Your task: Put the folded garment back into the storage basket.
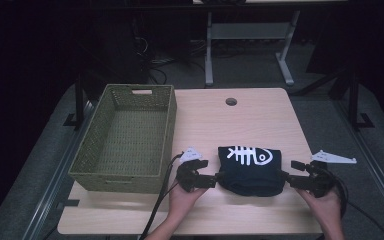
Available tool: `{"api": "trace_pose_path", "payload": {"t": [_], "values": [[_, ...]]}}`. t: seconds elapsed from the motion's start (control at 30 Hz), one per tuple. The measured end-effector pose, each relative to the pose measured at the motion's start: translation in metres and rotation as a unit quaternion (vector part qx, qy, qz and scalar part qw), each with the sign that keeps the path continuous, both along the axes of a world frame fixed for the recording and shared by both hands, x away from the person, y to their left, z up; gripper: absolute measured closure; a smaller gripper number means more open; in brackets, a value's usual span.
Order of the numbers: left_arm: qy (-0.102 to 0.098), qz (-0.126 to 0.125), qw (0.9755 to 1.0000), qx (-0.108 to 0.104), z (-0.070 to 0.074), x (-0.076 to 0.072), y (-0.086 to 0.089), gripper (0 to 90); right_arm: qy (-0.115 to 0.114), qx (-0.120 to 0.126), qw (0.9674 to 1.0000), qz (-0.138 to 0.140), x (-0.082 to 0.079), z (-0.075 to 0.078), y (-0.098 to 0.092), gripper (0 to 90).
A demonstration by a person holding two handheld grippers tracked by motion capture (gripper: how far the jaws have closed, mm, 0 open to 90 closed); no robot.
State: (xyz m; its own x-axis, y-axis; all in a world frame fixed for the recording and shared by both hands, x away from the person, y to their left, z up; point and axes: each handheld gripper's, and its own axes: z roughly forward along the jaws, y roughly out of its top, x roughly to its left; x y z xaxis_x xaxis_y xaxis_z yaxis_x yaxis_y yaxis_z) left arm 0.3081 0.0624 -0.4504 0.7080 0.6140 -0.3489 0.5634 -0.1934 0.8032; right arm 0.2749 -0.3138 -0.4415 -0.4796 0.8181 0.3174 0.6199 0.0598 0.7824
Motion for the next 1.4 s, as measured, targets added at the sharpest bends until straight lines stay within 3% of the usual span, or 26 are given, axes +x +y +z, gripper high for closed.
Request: {"api": "trace_pose_path", "payload": {"t": [0.03, 0.1, 0.13, 0.17, 0.2, 0.3, 0.37, 0.43, 0.47, 0.53, 0.63, 0.7, 0.73, 0.8, 1.0, 1.17, 1.4], "values": [[0.008, 0.001, 1.0000, 0.000, -0.001, 0.004, -0.004, 19.8, 0.011, -0.004, 0.9999, 0.000, 0.011, -0.001, 0.003, 19.1], [0.014, 0.001, 0.9999, 0.001, -0.003, 0.009, -0.011, 19.8, 0.014, -0.004, 0.9999, -0.001, 0.015, -0.002, 0.004, 19.8], [0.016, 0.000, 0.9999, 0.006, -0.004, 0.010, -0.013, 19.8, 0.031, -0.003, 0.9995, -0.002, 0.023, -0.006, 0.006, 21.1], [0.021, -0.001, 0.9997, 0.013, -0.005, 0.012, -0.017, 19.8, 0.031, -0.003, 0.9995, -0.002, 0.023, -0.006, 0.006, 21.1], [0.022, 0.002, 0.9996, 0.017, -0.007, 0.013, -0.020, 19.8, 0.050, -0.014, 0.9986, -0.007, 0.029, -0.012, 0.007, 22.7], [0.036, 0.008, 0.9989, 0.028, -0.015, 0.019, -0.024, 20.2, 0.067, -0.011, 0.9976, -0.015, 0.033, -0.018, 0.005, 25.1], [0.059, 0.010, 0.9979, 0.023, -0.022, 0.024, -0.026, 22.8, 0.089, -0.004, 0.9959, -0.019, 0.037, -0.027, 0.004, 30.7], [0.085, 0.005, 0.9963, 0.009, -0.027, 0.027, -0.027, 25.1, 0.094, -0.002, 0.9954, -0.021, 0.038, -0.028, 0.005, 32.2], [0.094, -0.001, 0.9955, 0.002, -0.028, 0.028, -0.028, 32.6, 0.102, 0.006, 0.9944, -0.025, 0.038, -0.033, 0.005, 37.2], [0.090, -0.004, 0.9960, 0.004, -0.030, 0.027, -0.030, 34.8, 0.102, 0.012, 0.9944, -0.025, 0.038, -0.034, 0.005, 39.1], [0.098, -0.009, 0.9951, -0.002, -0.031, 0.028, -0.031, 41.7, 0.106, 0.022, 0.9939, -0.025, 0.037, -0.035, 0.005, 47.7], [0.099, -0.016, 0.9949, -0.005, -0.030, 0.028, -0.032, 50.4, 0.109, 0.022, 0.9937, -0.018, 0.036, -0.035, 0.009, 55.9], [0.102, -0.016, 0.9946, -0.009, -0.030, 0.028, -0.032, 58.2, 0.108, 0.024, 0.9938, -0.014, 0.036, -0.035, 0.012, 64.4], [0.106, -0.017, 0.9941, -0.015, -0.028, 0.029, -0.031, 64.3, 0.111, 0.036, 0.9931, -0.012, 0.036, -0.033, 0.013, 68.7], [0.100, -0.022, 0.9946, -0.016, -0.014, 0.029, -0.028, 67.6, 0.105, 0.059, 0.9927, -0.002, 0.034, -0.022, 0.016, 70.9], [0.090, -0.019, 0.9955, -0.025, 0.004, 0.030, -0.019, 67.9, 0.086, 0.079, 0.9931, 0.002, 0.032, -0.007, 0.020, 71.2], [0.058, -0.016, 0.9981, -0.015, 0.039, 0.029, -0.010, 67.9, 0.060, 0.091, 0.9940, 0.008, 0.032, 0.022, 0.030, 71.3]]}}
